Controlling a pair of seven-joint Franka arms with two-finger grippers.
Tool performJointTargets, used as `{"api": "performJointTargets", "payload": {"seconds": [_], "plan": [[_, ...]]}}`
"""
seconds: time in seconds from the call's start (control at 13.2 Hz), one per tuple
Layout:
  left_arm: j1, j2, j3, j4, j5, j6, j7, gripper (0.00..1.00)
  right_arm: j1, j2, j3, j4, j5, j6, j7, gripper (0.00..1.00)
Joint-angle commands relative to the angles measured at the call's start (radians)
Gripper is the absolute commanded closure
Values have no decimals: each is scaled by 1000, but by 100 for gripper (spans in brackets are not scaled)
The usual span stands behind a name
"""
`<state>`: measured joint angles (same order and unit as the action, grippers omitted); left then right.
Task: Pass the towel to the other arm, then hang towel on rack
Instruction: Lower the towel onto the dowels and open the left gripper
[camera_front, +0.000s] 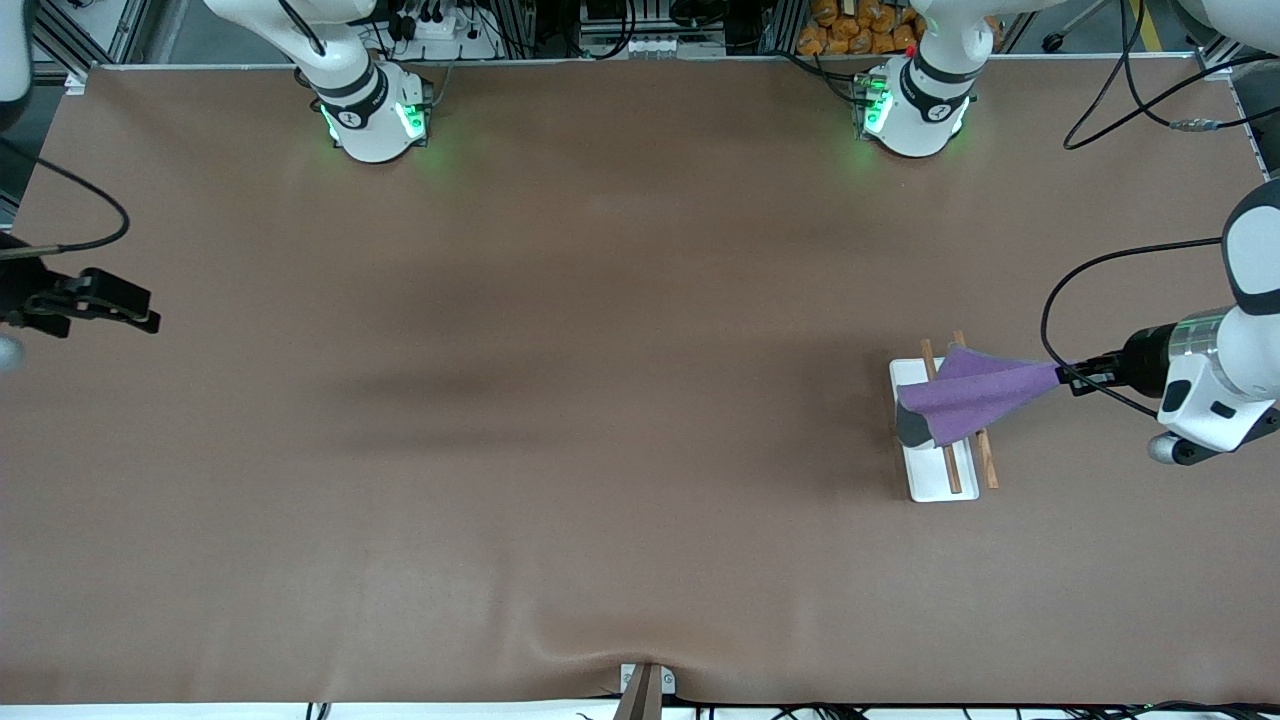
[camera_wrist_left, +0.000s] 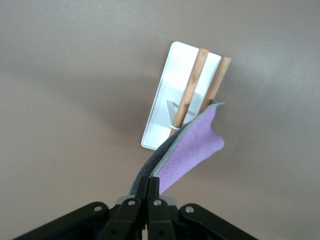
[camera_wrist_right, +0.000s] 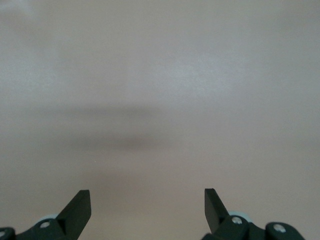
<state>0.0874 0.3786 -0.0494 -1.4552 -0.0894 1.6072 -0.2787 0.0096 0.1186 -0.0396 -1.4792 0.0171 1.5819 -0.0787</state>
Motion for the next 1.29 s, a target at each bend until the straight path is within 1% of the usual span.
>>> {"api": "performJointTargets", "payload": {"seconds": [0.0,0.08,0.3,0.38,0.53,0.68,0.84,0.91,0.99,1.06,1.22], "plan": [[32,22,-7,10,25,-9,42,100,-11,-131,23,-172,-31,81,-18,0],[41,32,-9,10,25,-7,42,100,-23,-101,21,-130,-29,78,-24,0],[52,48,-7,10,25,-1,44,100,-30,-80,23,-84,-37,72,-16,0],[58,58,-7,12,25,0,44,100,-30,-83,23,-82,-60,70,-19,0],[68,66,-9,12,25,3,49,100,-28,-97,24,-93,-57,11,-15,0],[89,81,-9,13,25,10,62,99,-30,-105,23,-98,-51,4,-13,0],[94,89,-9,13,27,13,62,99,-28,-132,23,-144,-51,39,-13,0],[95,91,-9,13,27,16,62,97,-28,-134,20,-144,-51,43,-13,0],[103,98,-9,15,36,17,62,85,-28,-134,20,-145,-51,43,-13,0],[104,100,-9,15,43,17,62,72,-28,-137,20,-145,-49,38,-12,0],[104,100,-9,15,45,19,62,29,-22,-145,23,-142,-49,38,-10,0]]}}
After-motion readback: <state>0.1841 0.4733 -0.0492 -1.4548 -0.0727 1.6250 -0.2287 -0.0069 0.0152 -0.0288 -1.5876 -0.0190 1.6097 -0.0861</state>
